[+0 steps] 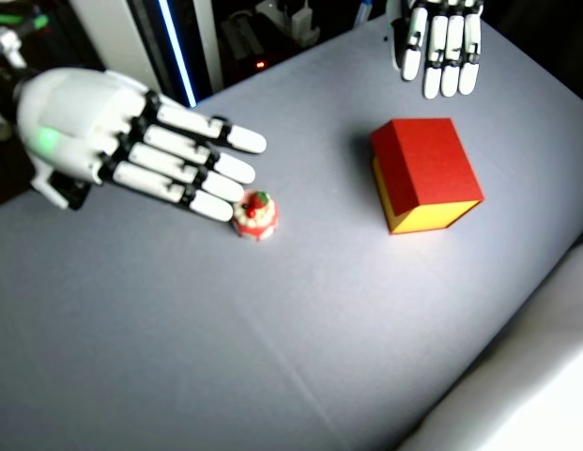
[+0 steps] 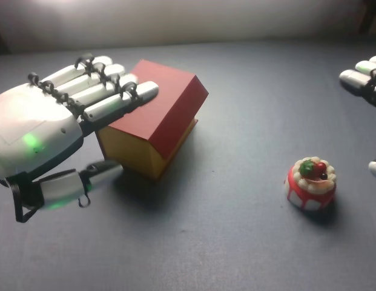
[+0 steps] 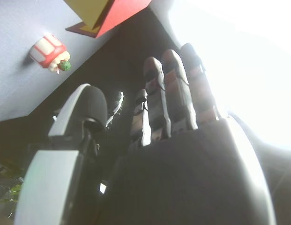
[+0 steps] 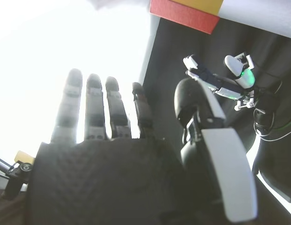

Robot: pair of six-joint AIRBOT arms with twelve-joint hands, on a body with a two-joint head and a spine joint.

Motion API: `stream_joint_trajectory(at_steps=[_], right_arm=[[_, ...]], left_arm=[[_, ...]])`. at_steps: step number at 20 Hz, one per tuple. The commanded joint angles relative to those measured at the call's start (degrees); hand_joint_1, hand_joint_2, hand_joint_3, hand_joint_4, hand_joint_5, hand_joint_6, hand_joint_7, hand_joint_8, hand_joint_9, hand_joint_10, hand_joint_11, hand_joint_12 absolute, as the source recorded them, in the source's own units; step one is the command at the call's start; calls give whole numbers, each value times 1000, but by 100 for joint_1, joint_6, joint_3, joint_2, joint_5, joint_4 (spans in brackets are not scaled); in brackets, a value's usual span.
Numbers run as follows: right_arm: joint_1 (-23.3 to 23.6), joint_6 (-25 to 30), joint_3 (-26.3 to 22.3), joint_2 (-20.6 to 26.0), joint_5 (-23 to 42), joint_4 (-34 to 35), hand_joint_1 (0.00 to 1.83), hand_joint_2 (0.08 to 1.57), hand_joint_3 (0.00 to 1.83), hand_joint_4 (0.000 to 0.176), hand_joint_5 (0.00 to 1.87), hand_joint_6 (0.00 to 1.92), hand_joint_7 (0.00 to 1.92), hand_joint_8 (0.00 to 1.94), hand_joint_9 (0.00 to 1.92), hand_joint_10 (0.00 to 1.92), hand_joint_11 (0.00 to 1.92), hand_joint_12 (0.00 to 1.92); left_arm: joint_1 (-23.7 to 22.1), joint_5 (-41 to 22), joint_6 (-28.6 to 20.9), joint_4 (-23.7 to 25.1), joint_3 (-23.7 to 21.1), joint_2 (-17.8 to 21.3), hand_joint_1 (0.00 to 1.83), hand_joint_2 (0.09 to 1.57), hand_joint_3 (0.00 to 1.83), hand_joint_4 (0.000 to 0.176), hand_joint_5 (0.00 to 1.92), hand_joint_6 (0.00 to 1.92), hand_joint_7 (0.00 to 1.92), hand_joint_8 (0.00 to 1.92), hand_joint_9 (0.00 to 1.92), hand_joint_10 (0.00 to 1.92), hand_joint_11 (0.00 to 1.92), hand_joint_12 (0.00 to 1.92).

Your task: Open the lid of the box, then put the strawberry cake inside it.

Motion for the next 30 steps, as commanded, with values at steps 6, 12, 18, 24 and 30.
stream_joint_trajectory(at_steps=[6,12,18,24,30], right_arm=[[-14,36,-27,34,896,-8,526,1321,18,0,0,0,0,0,0,0,0,0],[-44,41,-27,32,917,-2,560,1328,9,0,0,0,0,0,0,0,0,0],[-128,78,-1,14,917,58,558,1317,2,0,0,0,0,0,0,0,0,0],[-198,151,38,-7,917,79,553,1330,6,0,0,0,0,0,0,0,0,0],[-225,178,59,-42,917,104,525,1329,3,0,0,0,0,0,0,0,0,0]], left_arm=[[10,-852,9,-54,-13,31,387,1316,11,61,0,0,0,0,0,0,0,0],[-213,-529,9,-83,161,-212,689,1236,0,117,0,0,0,0,0,0,0,0],[-647,-21,8,-264,574,-741,855,1190,0,175,0,0,0,0,0,0,0,0],[-798,357,8,-517,901,-1111,1025,1154,0,168,0,0,0,0,0,0,0,0],[-875,581,7,-665,1100,-1352,1048,1112,0,132,0,0,0,0,0,0,0,0]])
